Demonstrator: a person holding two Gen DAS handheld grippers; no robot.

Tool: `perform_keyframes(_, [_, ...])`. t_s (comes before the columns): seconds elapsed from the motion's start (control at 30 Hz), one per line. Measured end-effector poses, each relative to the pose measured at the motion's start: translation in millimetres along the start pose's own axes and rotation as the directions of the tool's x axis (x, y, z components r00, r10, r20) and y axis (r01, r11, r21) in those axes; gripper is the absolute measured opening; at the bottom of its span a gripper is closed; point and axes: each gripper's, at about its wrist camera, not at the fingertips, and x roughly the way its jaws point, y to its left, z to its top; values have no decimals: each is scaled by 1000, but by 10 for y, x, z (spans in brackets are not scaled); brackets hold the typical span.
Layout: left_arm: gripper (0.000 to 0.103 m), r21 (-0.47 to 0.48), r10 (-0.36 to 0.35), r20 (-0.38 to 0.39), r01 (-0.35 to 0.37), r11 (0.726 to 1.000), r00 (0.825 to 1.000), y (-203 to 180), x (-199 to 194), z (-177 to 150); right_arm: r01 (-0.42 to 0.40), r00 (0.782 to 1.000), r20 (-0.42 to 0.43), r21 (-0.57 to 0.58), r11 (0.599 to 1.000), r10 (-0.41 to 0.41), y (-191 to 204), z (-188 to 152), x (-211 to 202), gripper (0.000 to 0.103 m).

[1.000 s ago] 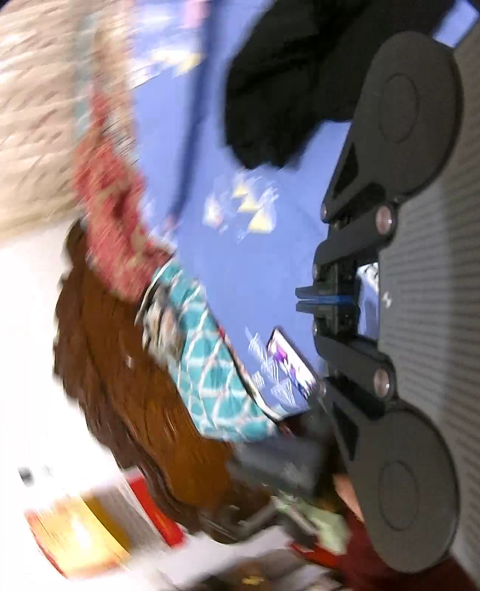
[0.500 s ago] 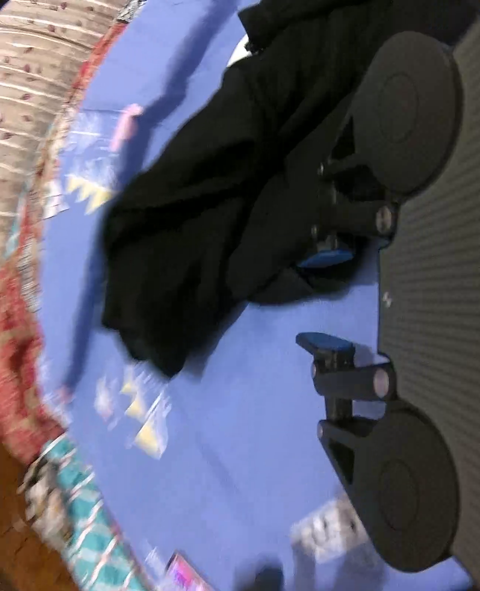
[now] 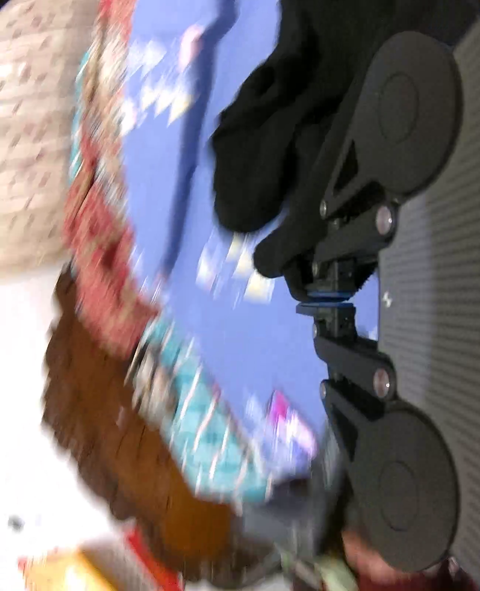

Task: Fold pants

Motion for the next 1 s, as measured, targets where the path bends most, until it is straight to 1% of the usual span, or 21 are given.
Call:
perform_keyframes(0.03, [81,-16,-14,6,14,1000,1000,29,-28,5,-49,999,5,9,999,49,77,-33,-92,5])
perform_keyframes(0.1, [82,-40,-27,12,28,999,1000,85,-79,11,-145,989,-22,88,985,148,86,-182,-158,6])
perform_keyframes(0.13, [82,-43,-21,13,21,999,1000,96,-94,10,-143,988,-37,109,984,148,8,-250,-126,11])
perform_keyframes(0.2, [82,-41,5,9,-5,999,1000,110,-113,-10,-57,991,-115,160,985,76,-65,-531,-61,16])
perform_keyframes(0.27, [82,-40,14,-10,-14,999,1000,102,-96,-44,24,983,-184,197,980,13,-130,-761,-63,20])
perform_keyframes(0.3, [83,-36,14,-22,-15,999,1000,83,-74,-66,44,981,-196,208,977,-2,-151,-852,-96,20])
perform_keyframes(0.33, [86,-31,14,-31,-15,999,999,62,-56,-88,58,981,-195,220,974,-14,-158,-925,-196,24])
perform_keyframes(0.37, [89,-25,12,-46,-14,1000,999,31,-17,-114,69,982,-185,228,971,-26,-171,-968,-292,31])
perform_keyframes(0.43, [93,-19,9,-84,-10,1000,996,-35,100,-159,101,987,-150,252,963,-65,-228,-1007,-540,36])
perform_keyframes(0.5, [94,-12,9,-130,-10,1000,991,-87,245,-228,152,985,-119,269,951,-124,-332,-958,-758,36])
perform_keyframes(0.57, [94,-1,11,-167,-11,1000,986,-148,373,-315,242,970,-82,262,934,-229,-572,-792,-839,36])
perform_keyframes(0.63, [96,21,14,-182,-10,1000,983,-226,457,-386,350,936,-51,244,904,-349,-763,-687,-999,36])
perform_keyframes(0.7, [97,47,18,-189,-9,999,982,-340,532,-415,478,876,-33,199,855,-482,-995,-546,-1100,42])
perform_keyframes(0.73, [94,55,20,-197,-9,998,980,-401,584,-420,543,837,-24,154,825,-547,-1122,-470,-1096,51])
perform_keyframes(0.77, [81,59,20,-204,-8,998,979,-448,628,-418,597,801,-25,109,795,-598,-1235,-428,-1042,60])
perform_keyframes(0.8, [71,60,16,-213,-4,998,977,-487,661,-418,642,767,-38,62,764,-641,-1354,-414,-965,61])
perform_keyframes(0.83, [48,63,26,-223,-13,998,974,-523,697,-427,684,728,-67,-1,730,-682,-1511,-408,-844,61])
perform_keyframes(0.87, [31,72,41,-233,-25,997,971,-543,727,-431,708,699,-96,-52,704,-709,-1622,-397,-716,61])
perform_keyframes(0.93, [24,63,53,-230,-39,997,972,-520,709,-418,745,637,-153,-130,655,-755,-1860,-427,-458,61])
perform_keyframes(0.97, [20,47,45,-218,-36,998,975,-485,654,-392,759,612,-176,-142,635,-771,-1964,-434,-349,59])
perform_keyframes(1.0, [19,30,41,-201,-35,999,979,-440,585,-361,771,594,-195,-141,622,-780,-2050,-475,-354,57])
